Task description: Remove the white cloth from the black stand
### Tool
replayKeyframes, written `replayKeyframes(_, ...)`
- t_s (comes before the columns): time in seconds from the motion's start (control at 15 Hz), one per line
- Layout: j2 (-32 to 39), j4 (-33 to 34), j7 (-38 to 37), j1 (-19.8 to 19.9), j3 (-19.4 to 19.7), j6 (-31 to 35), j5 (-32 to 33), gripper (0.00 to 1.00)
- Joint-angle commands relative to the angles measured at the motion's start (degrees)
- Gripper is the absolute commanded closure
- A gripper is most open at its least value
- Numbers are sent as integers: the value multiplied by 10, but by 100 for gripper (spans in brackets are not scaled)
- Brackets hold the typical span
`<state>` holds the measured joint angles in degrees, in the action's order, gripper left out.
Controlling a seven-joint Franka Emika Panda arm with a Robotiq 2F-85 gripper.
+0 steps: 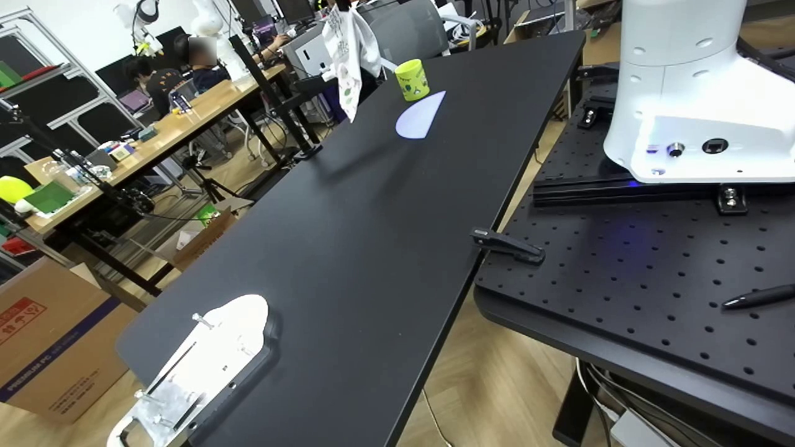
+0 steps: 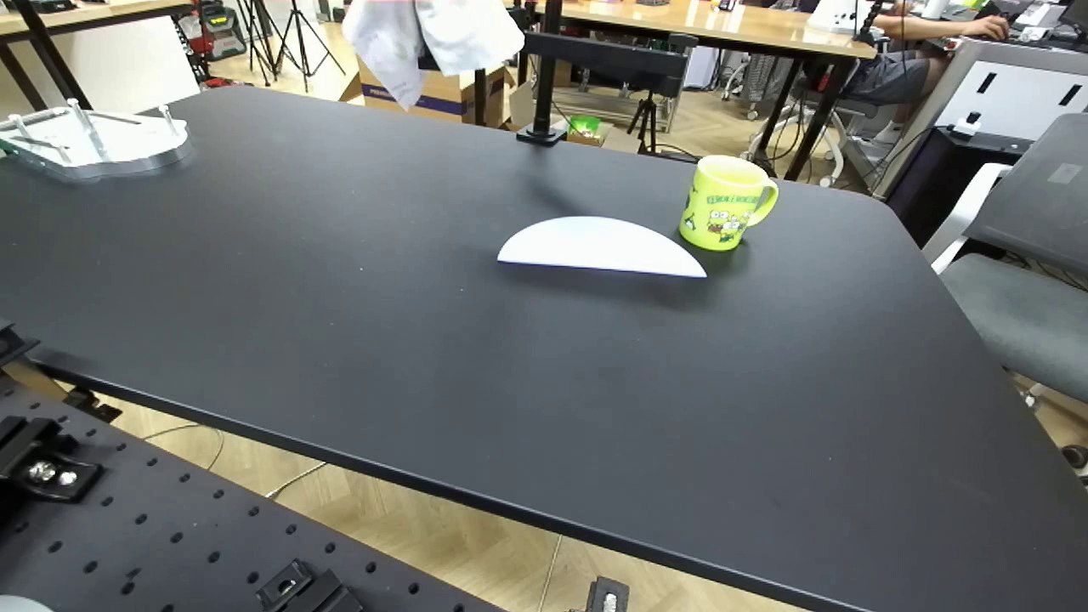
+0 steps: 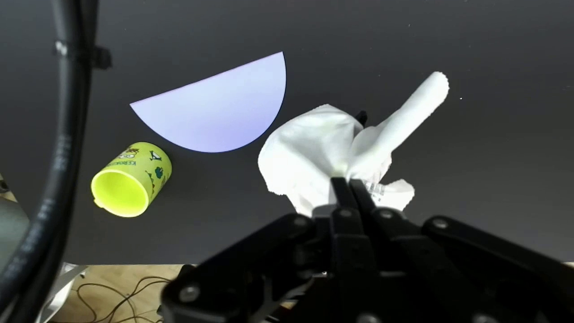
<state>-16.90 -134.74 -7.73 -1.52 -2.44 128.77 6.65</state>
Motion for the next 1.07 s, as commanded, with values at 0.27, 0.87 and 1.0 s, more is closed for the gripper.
replayKeyframes(0.27, -201, -130, -85, 40, -28, 7, 13, 99)
replayKeyframes(0.87, -171, -148, -141, 141, -31, 114, 15, 99)
replayKeyframes(1.0, -134, -136, -148, 158, -29, 148, 14, 99)
